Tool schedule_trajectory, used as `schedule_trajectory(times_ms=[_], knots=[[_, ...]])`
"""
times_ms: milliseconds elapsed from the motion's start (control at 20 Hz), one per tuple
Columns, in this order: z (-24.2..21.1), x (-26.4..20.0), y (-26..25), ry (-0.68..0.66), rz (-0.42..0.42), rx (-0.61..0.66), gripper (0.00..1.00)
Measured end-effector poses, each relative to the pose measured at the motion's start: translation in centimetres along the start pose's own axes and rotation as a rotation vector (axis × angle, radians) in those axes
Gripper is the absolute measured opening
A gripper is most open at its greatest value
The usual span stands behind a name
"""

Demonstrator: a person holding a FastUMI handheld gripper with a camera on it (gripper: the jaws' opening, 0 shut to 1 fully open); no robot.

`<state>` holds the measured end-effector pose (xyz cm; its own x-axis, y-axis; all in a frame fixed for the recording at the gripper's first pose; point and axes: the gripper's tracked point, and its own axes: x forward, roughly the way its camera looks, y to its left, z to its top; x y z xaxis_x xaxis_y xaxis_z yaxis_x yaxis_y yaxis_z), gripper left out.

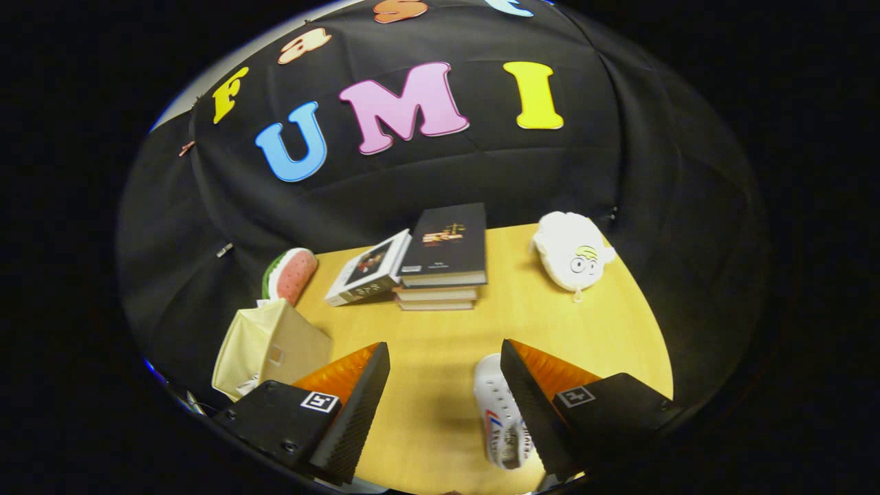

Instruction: Open the storage box then place both shoes into the box .Put the left shoe in first, then the right shoe, with the right side of both shoes facing outward in a uniform manner.

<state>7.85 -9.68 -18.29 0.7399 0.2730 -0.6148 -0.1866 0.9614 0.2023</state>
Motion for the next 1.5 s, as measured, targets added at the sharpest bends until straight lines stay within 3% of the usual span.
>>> schedule_trajectory(times_ms=[200, 400, 600, 800, 1200, 1350, 1400, 1500], knots=[[-2.1, 0.0, -6.0, 0.034, -0.063, -0.008, 0.99], [-7.1, 1.0, -9.3, 0.146, -0.088, -0.024, 0.99], [-12.8, 2.6, -9.1, 0.303, -0.063, -0.065, 0.99], [-15.8, 4.1, -9.2, 0.420, -0.052, -0.151, 0.99], [-17.3, 4.2, -9.1, 0.524, 0.004, -0.107, 0.91], [-17.0, 4.9, -8.2, 0.516, 0.015, -0.187, 0.81], [-17.0, 5.0, -8.0, 0.514, 0.017, -0.212, 0.82], [-17.6, 4.9, -6.6, 0.541, 0.074, -0.156, 0.82]])
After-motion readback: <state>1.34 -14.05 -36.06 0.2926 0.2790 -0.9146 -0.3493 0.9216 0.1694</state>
